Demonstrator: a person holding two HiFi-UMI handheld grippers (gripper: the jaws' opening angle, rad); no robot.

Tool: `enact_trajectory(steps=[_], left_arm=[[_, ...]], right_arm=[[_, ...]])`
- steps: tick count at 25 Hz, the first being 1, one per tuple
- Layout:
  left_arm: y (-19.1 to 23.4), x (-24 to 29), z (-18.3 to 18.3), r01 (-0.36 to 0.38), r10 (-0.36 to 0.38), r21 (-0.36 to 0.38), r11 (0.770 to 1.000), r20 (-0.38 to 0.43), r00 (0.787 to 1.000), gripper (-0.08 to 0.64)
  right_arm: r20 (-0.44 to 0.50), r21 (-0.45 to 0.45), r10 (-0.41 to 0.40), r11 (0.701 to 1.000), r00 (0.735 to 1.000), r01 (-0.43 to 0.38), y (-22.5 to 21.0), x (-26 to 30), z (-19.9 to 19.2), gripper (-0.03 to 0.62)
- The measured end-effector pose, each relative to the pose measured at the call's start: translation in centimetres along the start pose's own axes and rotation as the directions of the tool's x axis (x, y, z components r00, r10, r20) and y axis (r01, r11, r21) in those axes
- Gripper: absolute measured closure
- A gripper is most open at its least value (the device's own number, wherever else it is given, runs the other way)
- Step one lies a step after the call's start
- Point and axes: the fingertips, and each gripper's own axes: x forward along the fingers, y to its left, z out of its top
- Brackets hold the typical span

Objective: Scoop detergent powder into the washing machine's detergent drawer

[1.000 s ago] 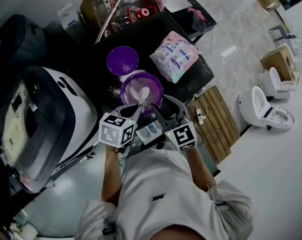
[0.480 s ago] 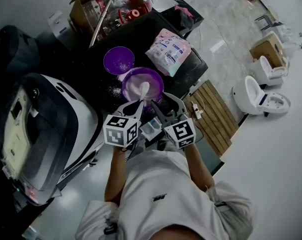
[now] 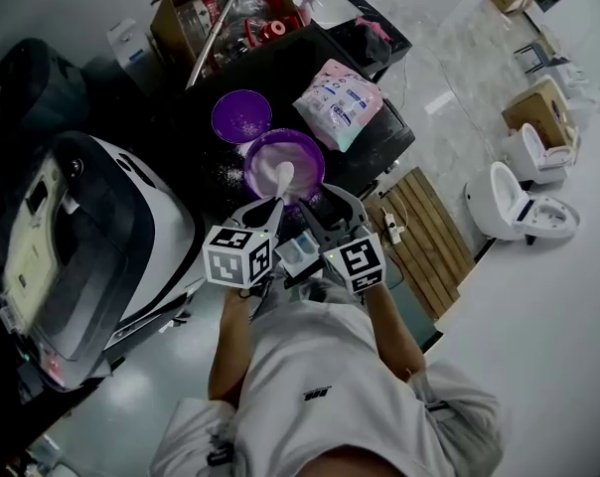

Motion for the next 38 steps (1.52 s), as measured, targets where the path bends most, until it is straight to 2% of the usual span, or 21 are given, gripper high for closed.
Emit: enact_trajectory(steps=[6, 13, 22, 29, 38], left_arm=[[-0.9, -0.6, 0.2, -0.092, 0.093, -0.026, 0.995, 0.044, 0.995, 0.545], [-3.1, -2.1, -0.1, -0.195, 0.199, -0.043, 0.980, 0.101, 0.975, 0.545], [-5.6, -4.3, -1.4, -0.278, 0.280, -0.038, 0.960, 0.134, 0.951, 0.545], [-6.6, -5.9, -3.7, -0.270, 0.272, -0.032, 0.962, 0.122, 0.955, 0.545], [-6.4, -8.4, -7.1, -0.191, 0.192, -0.014, 0.981, 0.104, 0.976, 0.545]], right_arm=[[0.018, -0.003, 0.092, 0.996, 0.996, -0.092, 0.5, -1.3, -0.1, 0.419], [0.060, -0.024, 0.174, 0.985, 0.983, -0.173, 0.3, -3.9, 0.2, 0.419], [0.075, -0.068, 0.267, 0.963, 0.961, -0.262, 2.2, -6.4, -1.0, 0.425], [0.062, -0.054, 0.247, 0.968, 0.967, -0.244, 3.6, -8.2, -2.1, 0.427], [0.045, -0.050, 0.137, 0.990, 0.989, -0.135, 6.2, -9.7, -3.1, 0.428]])
